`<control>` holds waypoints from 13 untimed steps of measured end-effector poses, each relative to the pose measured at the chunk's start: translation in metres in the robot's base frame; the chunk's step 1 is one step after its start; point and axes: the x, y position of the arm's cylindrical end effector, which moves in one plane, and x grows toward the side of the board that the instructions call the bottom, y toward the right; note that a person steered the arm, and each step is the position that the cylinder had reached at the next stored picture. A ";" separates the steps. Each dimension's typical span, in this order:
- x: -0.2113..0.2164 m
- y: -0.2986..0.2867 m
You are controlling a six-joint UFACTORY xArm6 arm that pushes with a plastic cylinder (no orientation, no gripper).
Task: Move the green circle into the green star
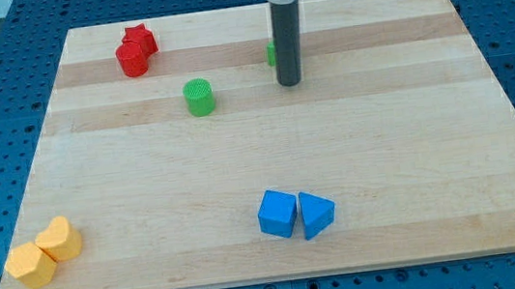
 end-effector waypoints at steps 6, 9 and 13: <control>0.016 -0.031; 0.081 -0.182; -0.014 -0.086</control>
